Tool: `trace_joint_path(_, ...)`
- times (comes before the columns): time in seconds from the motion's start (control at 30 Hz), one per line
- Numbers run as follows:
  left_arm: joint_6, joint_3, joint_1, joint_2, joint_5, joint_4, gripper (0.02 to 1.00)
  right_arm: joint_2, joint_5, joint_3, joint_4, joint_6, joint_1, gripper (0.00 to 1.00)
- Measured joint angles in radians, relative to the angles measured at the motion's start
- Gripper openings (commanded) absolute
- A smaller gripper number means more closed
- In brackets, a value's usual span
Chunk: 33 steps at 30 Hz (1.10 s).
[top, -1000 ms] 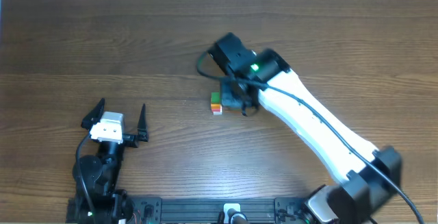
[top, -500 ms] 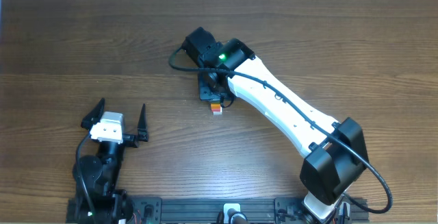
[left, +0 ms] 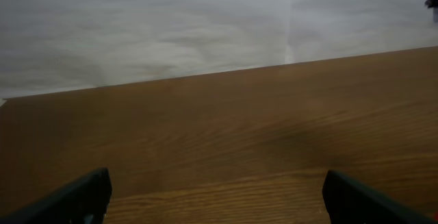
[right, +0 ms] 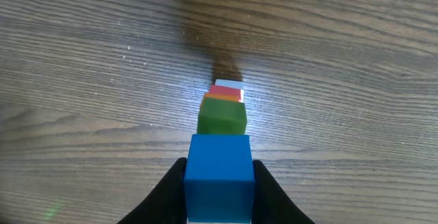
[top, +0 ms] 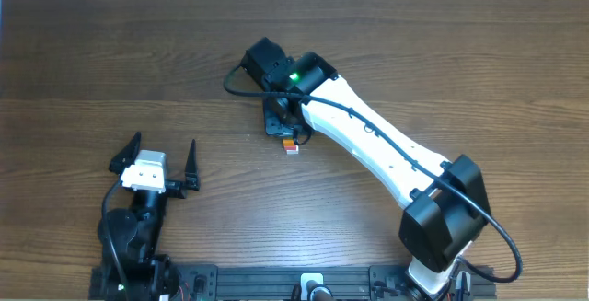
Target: Stack Cubes
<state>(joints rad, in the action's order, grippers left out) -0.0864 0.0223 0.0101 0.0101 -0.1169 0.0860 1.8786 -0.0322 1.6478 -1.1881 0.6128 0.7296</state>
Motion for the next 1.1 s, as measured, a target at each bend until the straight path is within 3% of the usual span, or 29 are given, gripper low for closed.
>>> trace_joint_path(1.1,0.0,0.0,0.0,0.0,0.0,0.0,0.998,0.028,0.0,0.0,0.012,0.0,0.0,0.185)
